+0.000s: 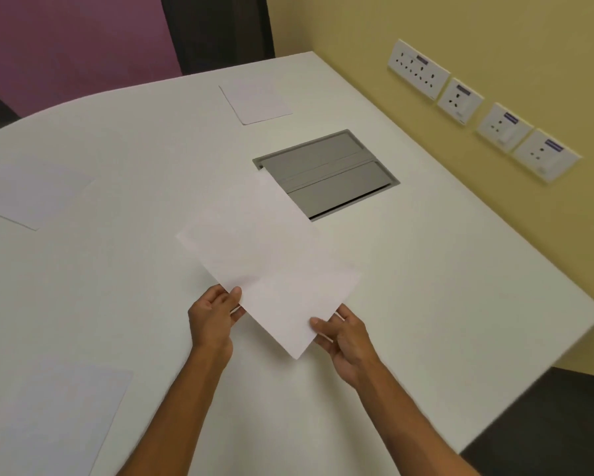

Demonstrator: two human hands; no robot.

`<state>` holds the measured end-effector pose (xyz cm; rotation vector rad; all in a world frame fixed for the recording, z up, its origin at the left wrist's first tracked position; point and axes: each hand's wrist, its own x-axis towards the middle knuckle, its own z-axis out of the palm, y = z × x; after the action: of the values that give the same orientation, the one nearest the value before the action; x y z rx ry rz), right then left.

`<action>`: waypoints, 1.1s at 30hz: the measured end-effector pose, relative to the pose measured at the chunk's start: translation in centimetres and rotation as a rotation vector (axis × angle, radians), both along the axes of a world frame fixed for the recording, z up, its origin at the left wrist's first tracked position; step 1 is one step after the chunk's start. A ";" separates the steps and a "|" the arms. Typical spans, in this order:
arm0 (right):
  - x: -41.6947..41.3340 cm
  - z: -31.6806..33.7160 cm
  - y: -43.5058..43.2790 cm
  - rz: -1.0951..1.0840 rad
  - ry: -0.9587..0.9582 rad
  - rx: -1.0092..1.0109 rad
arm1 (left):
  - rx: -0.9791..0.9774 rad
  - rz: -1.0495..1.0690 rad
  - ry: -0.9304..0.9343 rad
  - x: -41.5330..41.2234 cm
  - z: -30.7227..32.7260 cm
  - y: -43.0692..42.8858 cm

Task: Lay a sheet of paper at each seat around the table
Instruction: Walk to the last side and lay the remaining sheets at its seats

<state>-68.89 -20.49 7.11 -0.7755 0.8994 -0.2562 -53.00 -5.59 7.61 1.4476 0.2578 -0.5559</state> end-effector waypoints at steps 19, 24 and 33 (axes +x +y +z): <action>-17.2 3.8 -21.5 0.121 0.355 -0.536 | 0.002 -0.183 0.016 -12.9 -1.2 -13.0; -20.8 1.3 -25.2 0.226 0.536 -0.605 | 0.116 -0.197 -0.001 -16.1 -3.8 -16.8; -23.6 -4.5 -28.9 0.340 0.737 -0.738 | 0.310 -0.281 0.016 -19.5 -7.7 -21.2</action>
<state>-92.45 -49.36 2.62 -1.7585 1.3565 0.0236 -72.51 -26.75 -0.06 1.7954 0.1576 -0.7816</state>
